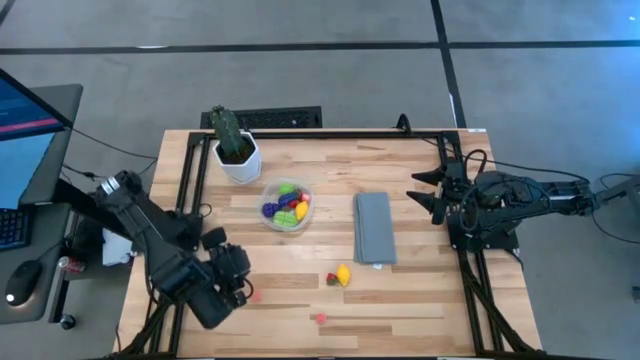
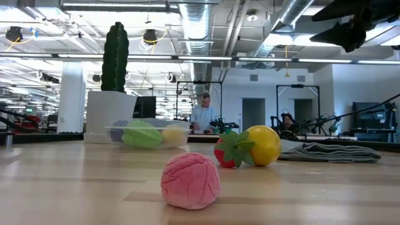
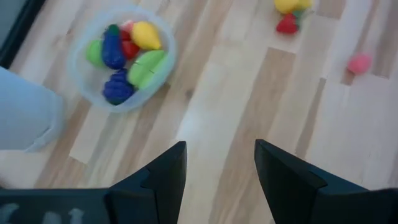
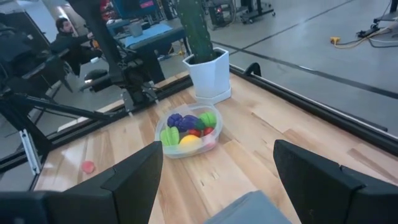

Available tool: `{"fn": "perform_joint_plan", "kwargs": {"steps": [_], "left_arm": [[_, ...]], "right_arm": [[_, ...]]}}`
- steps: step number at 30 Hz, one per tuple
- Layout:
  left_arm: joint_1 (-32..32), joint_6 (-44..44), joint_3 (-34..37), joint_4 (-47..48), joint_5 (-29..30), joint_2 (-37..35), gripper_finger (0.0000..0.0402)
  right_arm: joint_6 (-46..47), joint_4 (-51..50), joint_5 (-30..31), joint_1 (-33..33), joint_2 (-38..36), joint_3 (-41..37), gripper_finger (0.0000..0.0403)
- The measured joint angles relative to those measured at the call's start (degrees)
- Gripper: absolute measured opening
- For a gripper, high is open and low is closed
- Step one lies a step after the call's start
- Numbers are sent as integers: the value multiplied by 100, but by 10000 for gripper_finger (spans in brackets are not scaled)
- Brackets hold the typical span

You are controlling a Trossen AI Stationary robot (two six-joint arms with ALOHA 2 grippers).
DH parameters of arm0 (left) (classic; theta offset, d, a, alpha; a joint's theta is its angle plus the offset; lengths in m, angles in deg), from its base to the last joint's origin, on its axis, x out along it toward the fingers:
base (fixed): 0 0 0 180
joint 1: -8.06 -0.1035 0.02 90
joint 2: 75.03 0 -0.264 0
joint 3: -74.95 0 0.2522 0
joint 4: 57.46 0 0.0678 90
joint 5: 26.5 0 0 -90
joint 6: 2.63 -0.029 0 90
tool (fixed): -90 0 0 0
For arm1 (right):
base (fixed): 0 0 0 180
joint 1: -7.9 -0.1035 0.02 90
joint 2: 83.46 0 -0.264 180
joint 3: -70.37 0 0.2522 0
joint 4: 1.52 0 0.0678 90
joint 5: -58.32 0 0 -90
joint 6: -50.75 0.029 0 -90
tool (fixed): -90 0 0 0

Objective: Pick and placing Produce into tupperware
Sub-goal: Put the left pink peach into the transparent container

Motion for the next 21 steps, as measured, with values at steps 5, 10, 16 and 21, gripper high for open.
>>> {"fn": "perform_joint_plan", "kwargs": {"steps": [5,10,16,21], "left_arm": [[68,-206,0,-655,-111,456,180],[125,-16,2,-838,-225,869,180],[456,590,2,-930,-465,1138,180],[674,1012,287,-1419,-714,1198,180]], "right_arm": [[-107,0,-2,-1,0,0,328],[-203,0,-2,0,0,0,328],[-269,0,-2,0,-2,0,328],[-407,0,-7,0,-2,0,328]]}}
